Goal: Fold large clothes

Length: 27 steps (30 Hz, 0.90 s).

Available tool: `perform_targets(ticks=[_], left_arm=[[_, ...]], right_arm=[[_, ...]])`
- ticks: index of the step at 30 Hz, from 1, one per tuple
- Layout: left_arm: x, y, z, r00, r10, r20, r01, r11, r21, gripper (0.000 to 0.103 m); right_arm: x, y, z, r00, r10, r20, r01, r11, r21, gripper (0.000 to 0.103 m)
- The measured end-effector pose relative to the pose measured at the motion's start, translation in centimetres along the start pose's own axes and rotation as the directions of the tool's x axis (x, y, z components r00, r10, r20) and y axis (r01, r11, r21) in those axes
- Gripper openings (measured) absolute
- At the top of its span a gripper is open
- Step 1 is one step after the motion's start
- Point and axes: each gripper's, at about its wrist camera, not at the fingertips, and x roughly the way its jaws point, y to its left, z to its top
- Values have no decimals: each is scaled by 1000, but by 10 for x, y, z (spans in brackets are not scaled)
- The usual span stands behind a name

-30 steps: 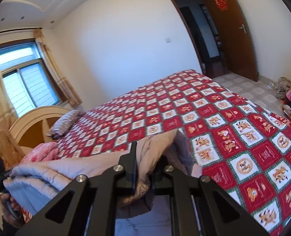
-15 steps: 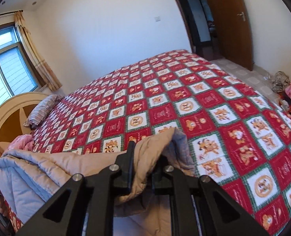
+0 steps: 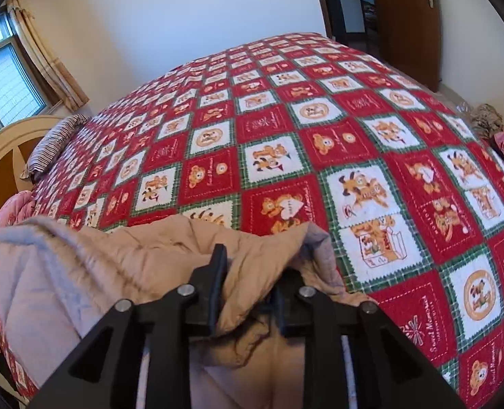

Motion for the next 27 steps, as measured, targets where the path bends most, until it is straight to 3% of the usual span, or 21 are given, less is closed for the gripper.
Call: perform_targets(ticks=[3,10,13,16,18,20,23,27], left_arm=[[17,-26,-12,999,31,-26,-30,998,61,88],[28,-74,-37,999,25,-27,-20,985,172,88],[36,-90,-46,998,38,-41,-27,973,231,88],[47,-96,-52,996,70,-53,-54,967,250,88],[53,-99,-57,995,68,-72,-49,970,240,88],[59,-104,-65,993,74,-92,-49,969,241,88],[64,-120,-82,991,97,-87,-66,951,303,88],[75,-140,-97,988,145,-61,-107,904,413,88]], right_arm=[[-4,6,7,1000,-1,15,0,1000,15,36],[-22,29,21,997,37,72,-39,999,16,63],[-38,28,28,990,74,122,-82,995,55,74],[-59,23,35,974,32,225,-55,994,95,88],[-72,25,37,962,-6,273,-24,994,107,90],[-78,43,34,959,-4,285,-9,999,42,90],[-72,87,10,973,49,227,-20,992,-128,90],[-35,137,-38,990,122,64,-96,944,-314,90]])
